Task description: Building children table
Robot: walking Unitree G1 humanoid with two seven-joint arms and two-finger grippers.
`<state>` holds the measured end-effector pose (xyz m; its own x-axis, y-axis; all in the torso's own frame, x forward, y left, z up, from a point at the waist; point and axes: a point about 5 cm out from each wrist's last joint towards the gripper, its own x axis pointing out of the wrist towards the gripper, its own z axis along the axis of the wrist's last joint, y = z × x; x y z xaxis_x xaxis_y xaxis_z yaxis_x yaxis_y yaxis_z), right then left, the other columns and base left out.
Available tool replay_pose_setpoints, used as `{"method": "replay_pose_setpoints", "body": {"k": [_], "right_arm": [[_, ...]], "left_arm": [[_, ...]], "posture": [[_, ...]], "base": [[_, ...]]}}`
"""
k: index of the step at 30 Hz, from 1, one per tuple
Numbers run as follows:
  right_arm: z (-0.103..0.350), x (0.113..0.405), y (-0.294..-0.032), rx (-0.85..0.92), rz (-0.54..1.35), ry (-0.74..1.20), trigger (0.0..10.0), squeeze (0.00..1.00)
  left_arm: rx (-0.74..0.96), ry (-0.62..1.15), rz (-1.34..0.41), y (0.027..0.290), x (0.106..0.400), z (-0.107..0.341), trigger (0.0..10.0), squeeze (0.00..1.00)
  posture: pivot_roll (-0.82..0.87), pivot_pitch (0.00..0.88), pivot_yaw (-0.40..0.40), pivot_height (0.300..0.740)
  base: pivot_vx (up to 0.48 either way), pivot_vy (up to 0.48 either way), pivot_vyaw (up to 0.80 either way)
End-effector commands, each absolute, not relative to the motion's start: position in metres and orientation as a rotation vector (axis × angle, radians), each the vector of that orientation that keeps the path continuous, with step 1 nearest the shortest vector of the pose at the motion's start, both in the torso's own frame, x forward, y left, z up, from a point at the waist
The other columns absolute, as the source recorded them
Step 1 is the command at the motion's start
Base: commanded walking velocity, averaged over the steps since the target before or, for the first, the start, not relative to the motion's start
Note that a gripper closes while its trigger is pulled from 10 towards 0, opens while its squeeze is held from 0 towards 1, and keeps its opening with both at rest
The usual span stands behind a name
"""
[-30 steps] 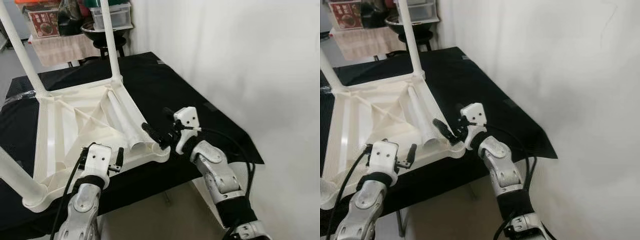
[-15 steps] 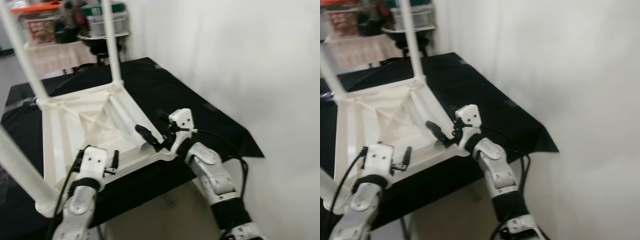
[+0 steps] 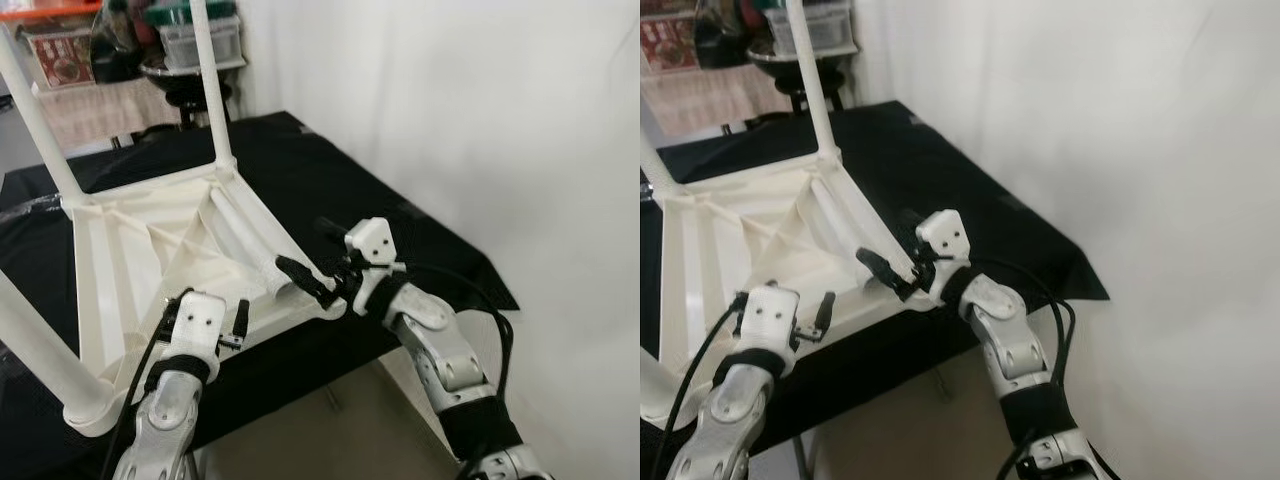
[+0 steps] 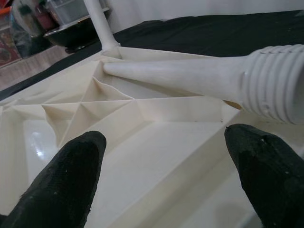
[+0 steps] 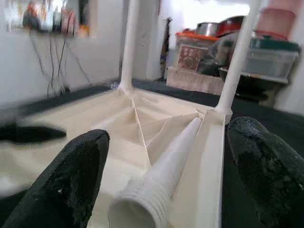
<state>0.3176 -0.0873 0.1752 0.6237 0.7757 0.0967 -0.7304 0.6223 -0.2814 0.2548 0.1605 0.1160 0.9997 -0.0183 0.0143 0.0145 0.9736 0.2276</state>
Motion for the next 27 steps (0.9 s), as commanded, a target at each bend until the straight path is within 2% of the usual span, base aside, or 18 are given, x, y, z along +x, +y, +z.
{"method": "replay_pose_setpoints", "body": {"k": [1, 10, 14, 19, 23, 27], "right_arm": [[0.170, 0.313, -0.093, -0.340, 0.905, -0.224, 10.0, 0.00], [0.165, 0.300, -0.123, -0.498, 0.966, -0.161, 10.0, 0.00], [0.162, 0.302, -0.136, -0.581, 0.910, -0.141, 10.0, 0.00], [0.156, 0.309, -0.133, -0.648, 0.844, -0.134, 10.0, 0.00], [0.151, 0.312, -0.107, -0.628, 0.864, -0.129, 10.0, 0.00], [0.150, 0.323, -0.093, -0.655, 0.816, -0.117, 10.0, 0.00]], "left_arm": [[0.216, 0.032, -0.036, 0.164, 0.250, 0.110, 10.0, 0.00], [0.162, 0.094, -0.181, 0.151, 0.229, 0.103, 10.0, 0.00], [0.174, 0.098, -0.201, 0.146, 0.225, 0.102, 10.0, 0.00], [0.172, 0.103, -0.209, 0.146, 0.225, 0.103, 10.0, 0.00], [0.189, 0.094, -0.215, 0.144, 0.224, 0.105, 10.0, 0.00], [0.173, 0.092, -0.179, 0.147, 0.224, 0.105, 10.0, 0.00]], "posture": [[-0.06, 0.000, 0.033, 0.740], [-0.06, 0.000, 0.045, 0.740], [-0.07, 0.000, 0.050, 0.740], [-0.07, 0.000, 0.055, 0.740], [-0.06, 0.000, 0.048, 0.740], [-0.05, 0.000, 0.042, 0.740]], "base": [[0.000, 0.000, 0.00], [0.000, 0.000, 0.00], [0.000, 0.000, 0.00], [0.000, 0.000, 0.00], [0.000, 0.000, 0.00], [0.000, 0.000, 0.00]]}}
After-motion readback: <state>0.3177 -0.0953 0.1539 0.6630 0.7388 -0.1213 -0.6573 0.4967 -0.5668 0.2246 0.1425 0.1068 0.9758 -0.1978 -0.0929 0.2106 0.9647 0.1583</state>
